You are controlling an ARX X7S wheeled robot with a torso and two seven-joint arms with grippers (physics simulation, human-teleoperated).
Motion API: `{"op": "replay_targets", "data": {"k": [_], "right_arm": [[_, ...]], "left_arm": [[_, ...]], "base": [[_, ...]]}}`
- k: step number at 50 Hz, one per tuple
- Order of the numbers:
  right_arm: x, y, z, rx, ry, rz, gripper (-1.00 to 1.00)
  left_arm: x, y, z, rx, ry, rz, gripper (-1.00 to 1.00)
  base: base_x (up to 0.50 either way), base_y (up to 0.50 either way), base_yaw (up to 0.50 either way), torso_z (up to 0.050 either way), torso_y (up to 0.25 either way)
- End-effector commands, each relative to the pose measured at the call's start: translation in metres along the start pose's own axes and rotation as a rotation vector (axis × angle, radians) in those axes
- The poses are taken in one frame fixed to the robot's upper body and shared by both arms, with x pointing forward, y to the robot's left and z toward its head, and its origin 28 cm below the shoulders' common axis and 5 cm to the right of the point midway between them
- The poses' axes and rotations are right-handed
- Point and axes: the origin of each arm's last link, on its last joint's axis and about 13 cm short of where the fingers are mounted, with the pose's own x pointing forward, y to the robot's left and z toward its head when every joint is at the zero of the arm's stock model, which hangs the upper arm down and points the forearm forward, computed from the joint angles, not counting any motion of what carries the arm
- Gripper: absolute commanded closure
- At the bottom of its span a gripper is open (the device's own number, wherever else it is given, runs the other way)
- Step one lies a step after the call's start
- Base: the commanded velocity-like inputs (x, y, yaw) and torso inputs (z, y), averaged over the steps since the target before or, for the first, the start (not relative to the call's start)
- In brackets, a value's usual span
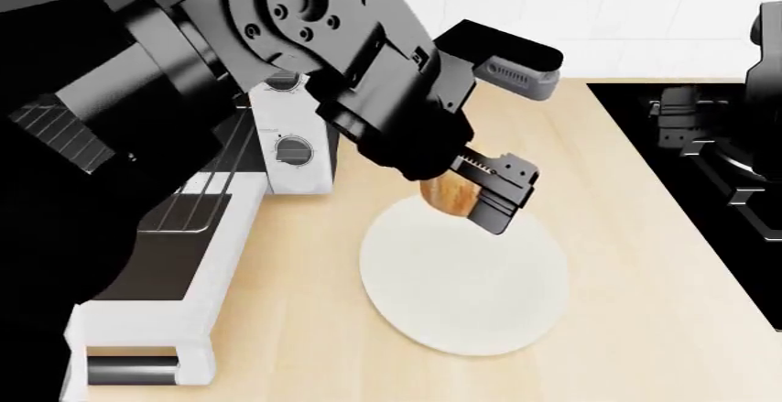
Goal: Pick the bread from the rack and place it on the plate on the counter.
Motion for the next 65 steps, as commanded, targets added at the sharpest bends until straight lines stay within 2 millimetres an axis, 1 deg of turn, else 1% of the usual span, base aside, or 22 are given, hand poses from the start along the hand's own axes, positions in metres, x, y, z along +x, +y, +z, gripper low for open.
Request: {"op": "replay_targets", "data": {"k": [1,2,8,14,18,24,37,48,52,65], "right_arm": [[0.002,0.000,-0.003,0.003,0.005,0.000,-1.00],[0.003,-0.002,-0.005,0.005,0.010,-0.009,-1.00],[0.004,0.000,-0.005,0.001,0.011,-0.007,-1.00],[0.003,0.001,-0.004,-0.004,0.010,-0.009,-1.00],[0.004,0.001,-0.005,-0.005,0.012,-0.008,-1.00],[0.002,0.001,-0.004,-0.004,0.009,-0.007,-1.00],[0.006,0.002,-0.008,-0.012,0.018,-0.012,-1.00],[0.008,0.003,-0.011,-0.013,0.022,-0.009,-1.00],[0.009,0.003,-0.011,-0.011,0.023,-0.010,-1.00],[0.009,0.002,-0.011,-0.008,0.023,-0.010,-1.00]], "left_arm": [[0.003,0.005,0.001,-0.039,0.008,-0.018,1.00],[-0.001,0.002,0.002,-0.047,0.013,-0.020,1.00],[-0.021,-0.003,0.009,-0.040,-0.018,-0.009,1.00],[-0.032,-0.004,0.011,-0.043,-0.033,-0.012,1.00],[-0.046,-0.007,0.014,-0.053,-0.049,0.001,1.00],[-0.041,-0.004,0.012,-0.073,-0.029,0.008,1.00],[-0.026,-0.004,0.008,-0.118,0.033,-0.068,1.00],[-0.015,-0.002,0.005,-0.109,0.046,-0.058,1.00],[-0.013,0.001,0.006,-0.098,0.037,-0.012,1.00],[-0.010,-0.001,0.002,-0.115,0.070,-0.046,1.00]], "base": [[0.00,0.00,0.00,0.000,0.000],[0.00,0.00,0.00,0.000,0.000],[0.00,0.00,0.00,0.000,0.000],[0.00,0.00,0.00,0.000,0.000],[0.00,0.00,0.00,0.000,0.003],[0.00,0.00,0.00,0.000,0.000],[0.00,0.00,0.00,0.000,0.000],[0.00,0.00,0.00,0.000,0.000],[0.00,0.00,0.00,0.000,0.000],[0.00,0.00,0.00,0.000,0.000]]}}
